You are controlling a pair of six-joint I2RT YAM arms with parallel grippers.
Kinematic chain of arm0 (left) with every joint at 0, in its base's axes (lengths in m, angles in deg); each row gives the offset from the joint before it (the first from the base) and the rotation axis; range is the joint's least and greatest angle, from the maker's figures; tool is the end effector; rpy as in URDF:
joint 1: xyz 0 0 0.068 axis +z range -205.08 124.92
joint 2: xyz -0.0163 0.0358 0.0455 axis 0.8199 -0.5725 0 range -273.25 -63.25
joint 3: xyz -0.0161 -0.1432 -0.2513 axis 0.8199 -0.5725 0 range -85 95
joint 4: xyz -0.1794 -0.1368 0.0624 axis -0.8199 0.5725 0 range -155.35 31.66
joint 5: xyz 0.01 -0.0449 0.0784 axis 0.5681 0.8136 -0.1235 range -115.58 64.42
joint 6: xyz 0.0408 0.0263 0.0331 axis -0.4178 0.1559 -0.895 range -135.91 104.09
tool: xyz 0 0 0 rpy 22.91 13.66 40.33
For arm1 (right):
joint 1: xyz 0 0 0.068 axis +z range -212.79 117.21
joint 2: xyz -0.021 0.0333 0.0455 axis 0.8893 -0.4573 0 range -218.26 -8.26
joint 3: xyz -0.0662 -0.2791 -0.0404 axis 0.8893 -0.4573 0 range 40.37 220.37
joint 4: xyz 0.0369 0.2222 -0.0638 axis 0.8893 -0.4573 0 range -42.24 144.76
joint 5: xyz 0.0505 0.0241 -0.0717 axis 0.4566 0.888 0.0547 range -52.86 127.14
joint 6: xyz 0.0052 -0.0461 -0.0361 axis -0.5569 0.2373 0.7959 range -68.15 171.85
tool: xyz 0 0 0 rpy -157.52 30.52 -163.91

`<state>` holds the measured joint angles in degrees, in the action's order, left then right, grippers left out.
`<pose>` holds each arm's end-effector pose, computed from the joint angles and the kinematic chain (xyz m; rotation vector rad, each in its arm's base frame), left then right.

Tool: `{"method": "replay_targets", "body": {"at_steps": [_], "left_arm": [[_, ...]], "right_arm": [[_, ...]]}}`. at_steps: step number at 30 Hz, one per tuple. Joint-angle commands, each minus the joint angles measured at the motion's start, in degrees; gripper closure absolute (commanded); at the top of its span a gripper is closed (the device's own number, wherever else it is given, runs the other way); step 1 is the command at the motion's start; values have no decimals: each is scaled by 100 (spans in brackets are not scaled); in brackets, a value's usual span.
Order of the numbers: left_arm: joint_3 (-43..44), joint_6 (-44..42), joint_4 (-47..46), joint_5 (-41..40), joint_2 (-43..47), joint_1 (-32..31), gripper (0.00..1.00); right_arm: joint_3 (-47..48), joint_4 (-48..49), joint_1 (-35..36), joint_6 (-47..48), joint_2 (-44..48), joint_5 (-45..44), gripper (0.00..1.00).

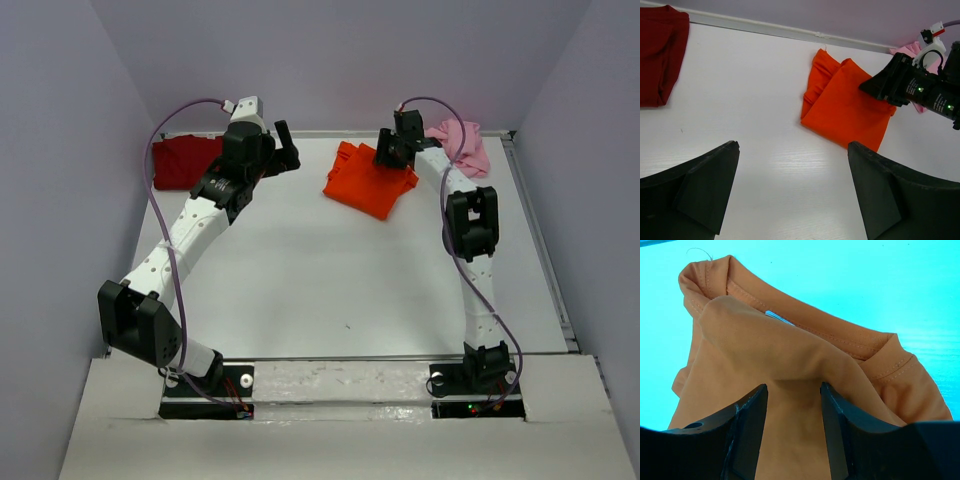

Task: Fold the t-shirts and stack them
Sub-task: Fold the long partially folded tshirt into a neat square

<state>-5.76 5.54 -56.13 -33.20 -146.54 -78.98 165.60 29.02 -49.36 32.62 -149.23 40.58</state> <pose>0.2943 -0.1243 0.4110 -0.0569 1.8214 -0.4437 0.5341 0.1302 0.2127 0.0861 2.3186 0.3608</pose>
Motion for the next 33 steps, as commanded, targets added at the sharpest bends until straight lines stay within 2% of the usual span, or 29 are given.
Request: {"method": "replay_targets", "body": {"at_steps": [1, 7, 11, 17, 22, 24, 27, 30, 33], "left_arm": [[3, -97, -253, 85, 76, 26, 1], [4, -115, -253, 102, 76, 26, 1], [12, -124, -253, 164, 84, 26, 1], [4, -115, -262, 217, 58, 26, 1], [4, -19, -253, 243, 14, 52, 1], [-5, 25, -262, 287, 5, 96, 1], [-23, 140, -297, 541, 5, 193, 1], [-40, 193, -324, 665, 23, 219, 1], [-49, 201, -324, 674, 40, 228, 1]], "right_arm": [[335, -19, -77, 68, -97, 25, 48], [256, -80, -192, 42, -546, 191, 48], [309, -212, -192, 155, -476, 262, 48], [265, -335, -192, 480, 288, 227, 47], [99, -599, 255, 1323, 1008, -1, 45], [46, -853, 475, 1657, 1219, -220, 45], [-226, -1100, 1011, 2508, 1352, -1115, 46], [-701, -1021, 1433, 2835, 1335, -2169, 45], [-1105, -855, 1662, 2906, 1344, -2427, 45]]}}
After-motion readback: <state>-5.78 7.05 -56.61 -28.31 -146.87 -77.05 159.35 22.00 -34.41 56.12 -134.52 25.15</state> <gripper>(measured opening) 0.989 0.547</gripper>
